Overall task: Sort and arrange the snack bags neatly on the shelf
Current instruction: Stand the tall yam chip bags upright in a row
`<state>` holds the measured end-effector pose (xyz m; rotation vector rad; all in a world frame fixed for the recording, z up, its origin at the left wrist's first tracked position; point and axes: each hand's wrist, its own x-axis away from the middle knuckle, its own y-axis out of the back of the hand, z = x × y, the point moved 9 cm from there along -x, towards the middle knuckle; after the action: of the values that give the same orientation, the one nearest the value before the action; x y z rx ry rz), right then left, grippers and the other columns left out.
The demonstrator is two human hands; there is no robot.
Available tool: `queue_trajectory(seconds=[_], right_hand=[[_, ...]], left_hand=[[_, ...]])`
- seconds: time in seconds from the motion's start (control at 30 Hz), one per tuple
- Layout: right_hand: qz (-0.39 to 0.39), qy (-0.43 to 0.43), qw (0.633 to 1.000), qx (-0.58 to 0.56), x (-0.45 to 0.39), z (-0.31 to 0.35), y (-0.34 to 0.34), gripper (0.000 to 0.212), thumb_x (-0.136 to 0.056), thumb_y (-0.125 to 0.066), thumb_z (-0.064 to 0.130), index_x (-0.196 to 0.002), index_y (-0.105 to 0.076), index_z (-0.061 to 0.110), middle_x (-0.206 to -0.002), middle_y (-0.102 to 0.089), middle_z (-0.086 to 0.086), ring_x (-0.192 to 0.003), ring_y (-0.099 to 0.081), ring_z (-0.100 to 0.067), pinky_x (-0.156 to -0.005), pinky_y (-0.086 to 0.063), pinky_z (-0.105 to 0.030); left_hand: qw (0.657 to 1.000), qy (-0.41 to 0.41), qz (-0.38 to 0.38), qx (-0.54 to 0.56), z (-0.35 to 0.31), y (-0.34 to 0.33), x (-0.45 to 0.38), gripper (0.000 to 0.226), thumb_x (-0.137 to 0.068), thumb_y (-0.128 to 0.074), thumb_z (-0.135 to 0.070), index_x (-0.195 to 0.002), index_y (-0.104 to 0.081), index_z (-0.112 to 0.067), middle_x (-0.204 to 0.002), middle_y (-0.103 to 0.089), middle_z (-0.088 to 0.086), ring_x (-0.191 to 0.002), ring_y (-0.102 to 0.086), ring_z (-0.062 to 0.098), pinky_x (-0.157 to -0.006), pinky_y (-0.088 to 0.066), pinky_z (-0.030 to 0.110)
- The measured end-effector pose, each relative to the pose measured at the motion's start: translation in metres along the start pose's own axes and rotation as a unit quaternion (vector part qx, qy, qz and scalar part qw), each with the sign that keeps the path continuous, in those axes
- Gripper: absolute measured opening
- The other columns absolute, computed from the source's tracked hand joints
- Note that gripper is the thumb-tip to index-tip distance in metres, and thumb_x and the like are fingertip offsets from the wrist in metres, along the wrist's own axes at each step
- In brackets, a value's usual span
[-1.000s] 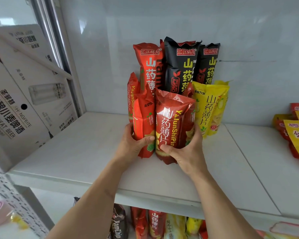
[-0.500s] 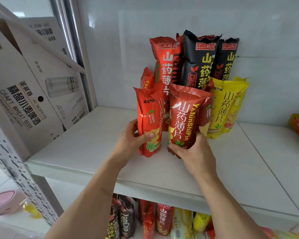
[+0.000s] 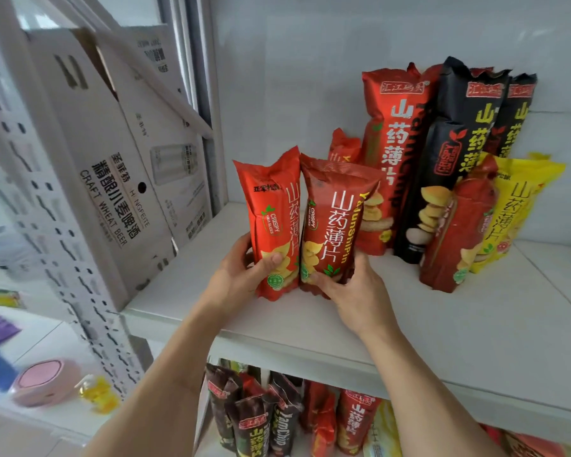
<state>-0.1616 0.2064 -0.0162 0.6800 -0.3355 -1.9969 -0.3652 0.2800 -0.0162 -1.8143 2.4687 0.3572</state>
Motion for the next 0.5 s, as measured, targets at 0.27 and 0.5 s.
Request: queue_trajectory(seconds=[0.27,0.5], right_hand=[[0.059,0.005,0.997,-0.048,-0.015,0.031,-0.064,0.073,-0.081,-0.076,0.043,-0.140,-0.037,0.023,-0.127,-0.060,0.011,-0.109,-0.060,-0.009,-0.085,-0.047,-0.023],[0.097,0.005,0.992,-0.076,-0.025,0.050,-0.104,0.071,-0.085,-0.073,0.040,-0.144,-0.037,0.023,-0.131,-0.057,0.011,-0.113,-0.057,-0.008,-0.095,-0.047,-0.028]], left_hand=[[0.997,0.001,-0.062,-0.042,0.011,0.073,-0.003,0.059,-0.081,-0.082,-0.023,-0.130,-0.051,-0.033,-0.115,-0.069,-0.010,-0.100,-0.070,0.012,-0.073,-0.059,0.024],[0.991,-0.004,-0.116,-0.066,0.009,0.121,0.003,0.068,-0.085,-0.078,-0.021,-0.141,-0.041,-0.023,-0.117,-0.064,-0.006,-0.104,-0.065,0.014,-0.081,-0.055,0.029]])
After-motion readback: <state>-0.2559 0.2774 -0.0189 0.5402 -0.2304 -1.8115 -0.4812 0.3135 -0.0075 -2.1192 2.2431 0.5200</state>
